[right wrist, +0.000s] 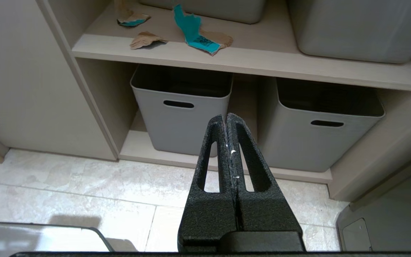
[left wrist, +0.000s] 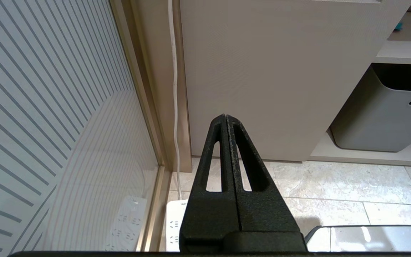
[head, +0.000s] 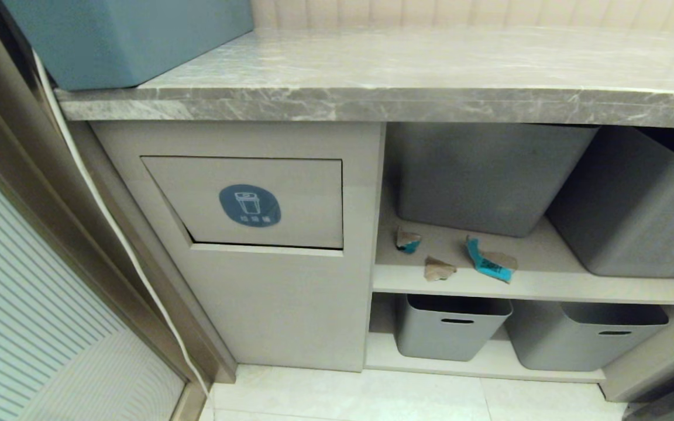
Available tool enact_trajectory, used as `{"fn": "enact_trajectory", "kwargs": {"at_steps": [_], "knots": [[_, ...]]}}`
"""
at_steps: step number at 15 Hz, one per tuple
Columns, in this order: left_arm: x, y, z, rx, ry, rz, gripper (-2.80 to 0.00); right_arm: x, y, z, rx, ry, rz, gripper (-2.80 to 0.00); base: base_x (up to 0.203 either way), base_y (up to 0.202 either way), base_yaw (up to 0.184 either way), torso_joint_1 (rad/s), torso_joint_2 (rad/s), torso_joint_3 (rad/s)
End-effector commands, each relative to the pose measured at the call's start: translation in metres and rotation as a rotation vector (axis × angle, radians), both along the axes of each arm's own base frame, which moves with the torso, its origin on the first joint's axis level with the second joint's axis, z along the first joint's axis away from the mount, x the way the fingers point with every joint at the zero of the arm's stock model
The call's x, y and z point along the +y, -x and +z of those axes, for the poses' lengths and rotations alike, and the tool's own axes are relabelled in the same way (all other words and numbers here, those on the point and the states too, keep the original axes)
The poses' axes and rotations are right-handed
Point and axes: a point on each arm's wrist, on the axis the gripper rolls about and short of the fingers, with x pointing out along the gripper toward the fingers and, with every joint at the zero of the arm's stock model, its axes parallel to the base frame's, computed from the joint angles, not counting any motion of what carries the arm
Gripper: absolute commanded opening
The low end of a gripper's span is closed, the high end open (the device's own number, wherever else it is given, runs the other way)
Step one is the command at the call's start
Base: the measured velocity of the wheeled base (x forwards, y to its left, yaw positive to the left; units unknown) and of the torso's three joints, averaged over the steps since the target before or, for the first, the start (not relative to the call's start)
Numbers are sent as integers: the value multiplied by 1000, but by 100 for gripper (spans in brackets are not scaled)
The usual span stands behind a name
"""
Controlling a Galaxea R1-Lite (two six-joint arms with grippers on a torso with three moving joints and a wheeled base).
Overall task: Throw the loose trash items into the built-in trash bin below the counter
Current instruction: Pick up the garbage
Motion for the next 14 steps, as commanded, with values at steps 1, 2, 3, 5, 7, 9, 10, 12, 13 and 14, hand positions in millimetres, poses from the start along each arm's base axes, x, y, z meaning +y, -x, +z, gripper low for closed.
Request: {"fn": "enact_trajectory", "kwargs": {"at_steps": [1, 2, 3, 5, 7, 9, 10, 12, 13, 14], "knots": [[0, 0, 0, -1, 1, 1, -280, 0, 1, 1, -2, -4, -7, -280, 0, 0, 0, 0, 0, 0], [0, 0, 0, -1, 1, 2, -280, 0, 2, 11, -17, 5, -5, -280, 0, 0, 0, 0, 0, 0], [0, 0, 0, -1, 0, 0, -280, 0, 2, 26, -21, 13, -4, -280, 0, 0, 0, 0, 0, 0], [0, 0, 0, -2, -2, 0, -280, 0, -11, 69, 19, 17, -1, -280, 0, 0, 0, 0, 0, 0], [0, 0, 0, -2, 0, 1, -280, 0, -55, 113, 133, 4, 1, -280, 0, 0, 0, 0, 0, 0], [0, 0, 0, -2, -2, 0, -280, 2, -118, 131, 282, -39, 12, -280, 0, 0, 0, 0, 0, 0], [0, 0, 0, -2, 0, 0, -280, 3, -150, 130, 349, -75, 21, -280, 0, 0, 0, 0, 0, 0], [0, 0, 0, -2, 0, 2, -280, 6, -204, 120, 439, -138, 40, -280, 0, 0, 0, 0, 0, 0], [0, 0, 0, -2, -1, 0, -280, 8, -228, 110, 460, -162, 48, -280, 0, 0, 0, 0, 0, 0], [0, 0, 0, -2, 0, 2, -280, 10, -248, 100, 461, -182, 54, -280, 0, 0, 0, 0, 0, 0]]}}
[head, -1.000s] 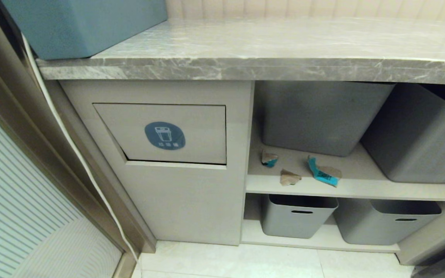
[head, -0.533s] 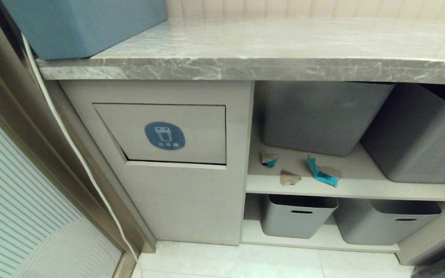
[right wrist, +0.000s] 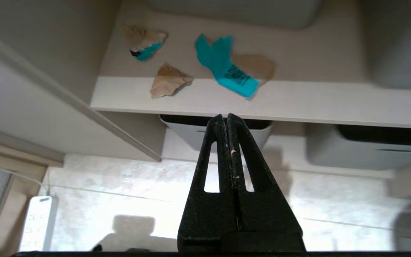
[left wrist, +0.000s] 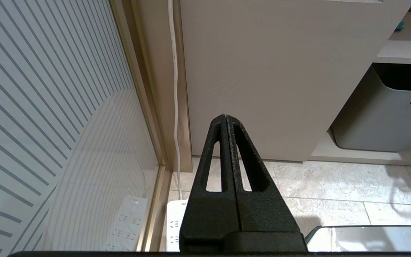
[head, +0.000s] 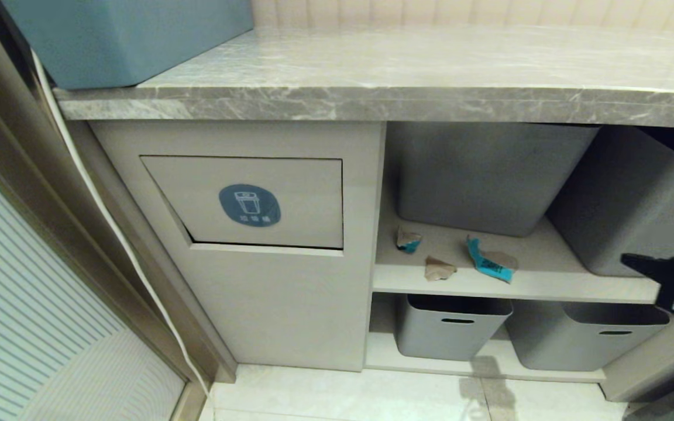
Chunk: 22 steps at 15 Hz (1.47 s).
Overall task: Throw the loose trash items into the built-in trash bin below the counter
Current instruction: Pick up the garbage
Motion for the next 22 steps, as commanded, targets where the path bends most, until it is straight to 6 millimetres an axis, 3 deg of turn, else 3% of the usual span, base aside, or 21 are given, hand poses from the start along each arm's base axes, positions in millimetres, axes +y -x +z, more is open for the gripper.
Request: {"fn": "enact_trajectory", "kwargs": {"at_steps": [1, 4, 5, 8, 12, 18, 22], "knots": [[0, 0, 0, -2, -1, 0, -280, 4, -64, -47, 146, -17, 8, -280, 0, 0, 0, 0, 0, 0], [0, 0, 0, -2, 0, 0, -280, 7, -97, -84, 146, -38, 10, -280, 0, 0, 0, 0, 0, 0], [0, 0, 0, -2, 0, 0, -280, 8, -105, -96, 161, -39, 9, 0, 0, 0, 0, 0, 0, 0], [0, 0, 0, -2, 0, 0, -280, 12, -131, -124, 181, -29, 6, 0, 0, 0, 0, 0, 0, 0], [0, 0, 0, -2, 0, 0, -280, 27, -168, -131, 119, 44, 11, 0, 0, 0, 0, 0, 0, 0], [0, 0, 0, -2, 0, 0, -280, 41, -178, -132, -23, 223, 83, 0, 0, 0, 0, 0, 0, 0], [0, 0, 0, -2, 0, 0, -280, 46, -203, -136, -55, 276, 20, 0, 0, 0, 0, 0, 0, 0]]}}
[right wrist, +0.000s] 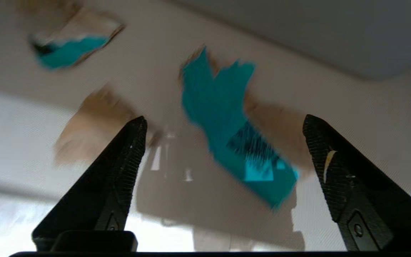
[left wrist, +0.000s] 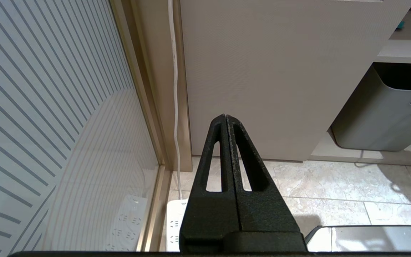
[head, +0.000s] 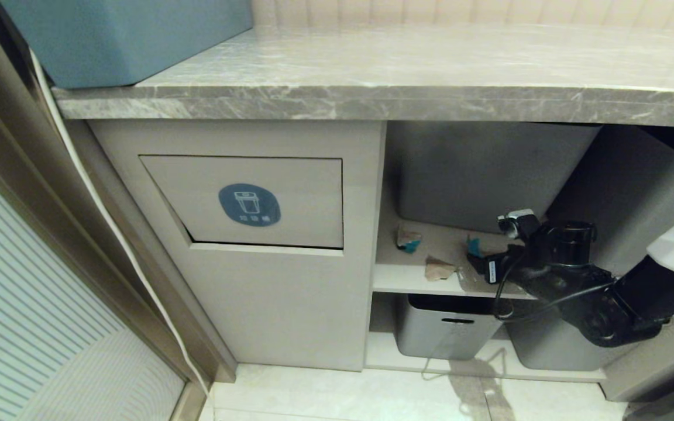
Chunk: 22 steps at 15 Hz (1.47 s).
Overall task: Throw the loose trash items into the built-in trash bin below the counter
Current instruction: Pick up the garbage
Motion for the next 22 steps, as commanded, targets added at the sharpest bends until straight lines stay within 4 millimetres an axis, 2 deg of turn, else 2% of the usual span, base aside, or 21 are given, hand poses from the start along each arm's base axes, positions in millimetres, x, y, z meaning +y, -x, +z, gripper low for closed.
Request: {"fn": "enact_trajectory", "kwargs": {"at_steps": [1, 8, 19, 20, 22], "knots": [[0, 0, 0, -1, 0, 0, -280, 3, -14, -8, -7, 10, -26, 0, 0, 0, 0, 0, 0, 0], [0, 0, 0, -1, 0, 0, -280, 16, -43, -21, -34, 26, -73, 0, 0, 0, 0, 0, 0, 0], [0, 0, 0, -1, 0, 0, -280, 10, -50, -23, -30, 25, -129, 0, 0, 0, 0, 0, 0, 0], [0, 0, 0, -1, 0, 0, -280, 10, -50, -25, -26, 25, -130, -280, 0, 0, 0, 0, 0, 0], [0, 0, 0, 0, 0, 0, -280, 9, -54, -27, -27, 24, -135, -280, 0, 0, 0, 0, 0, 0]]}}
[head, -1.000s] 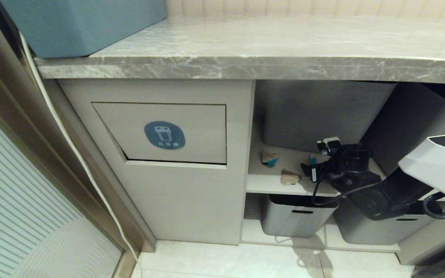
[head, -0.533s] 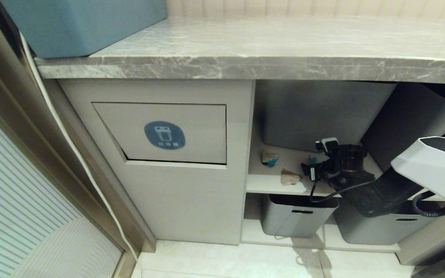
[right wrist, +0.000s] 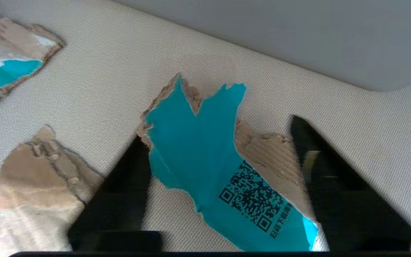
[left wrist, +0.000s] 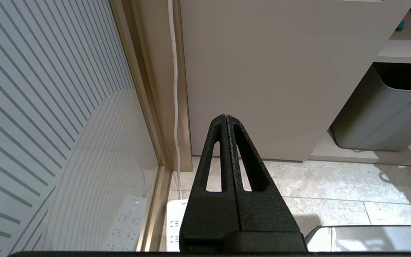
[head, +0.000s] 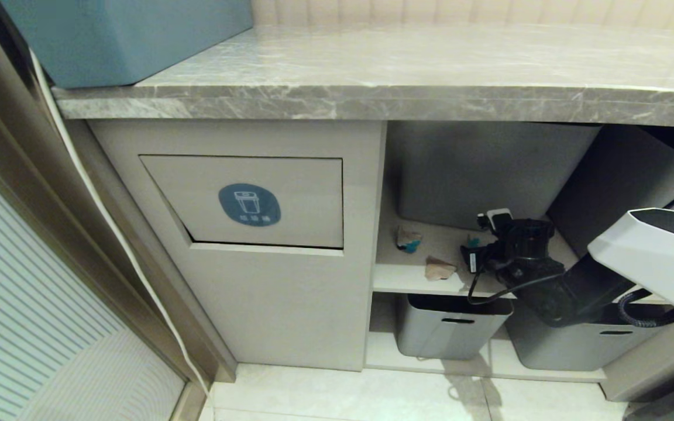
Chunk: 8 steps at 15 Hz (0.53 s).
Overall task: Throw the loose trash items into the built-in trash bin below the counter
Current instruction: Pick up the garbage
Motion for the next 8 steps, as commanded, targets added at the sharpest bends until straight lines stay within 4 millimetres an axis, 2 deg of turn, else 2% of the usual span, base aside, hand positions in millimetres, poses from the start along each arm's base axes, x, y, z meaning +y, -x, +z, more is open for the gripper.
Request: {"fn": "enact_trajectory", "kwargs": {"at_steps": [1, 5, 8], "knots": [[0, 0, 0, -1, 0, 0, -280, -1, -3, 0, -5, -2, -5, -280, 0, 0, 0, 0, 0, 0], [0, 0, 0, -1, 0, 0, -280, -2, -5, -2, -4, -7, -7, -280, 0, 0, 0, 0, 0, 0], [0, 0, 0, -1, 0, 1, -280, -2, -2, 4, -14, -19, -10, -280, 0, 0, 0, 0, 0, 0]]}}
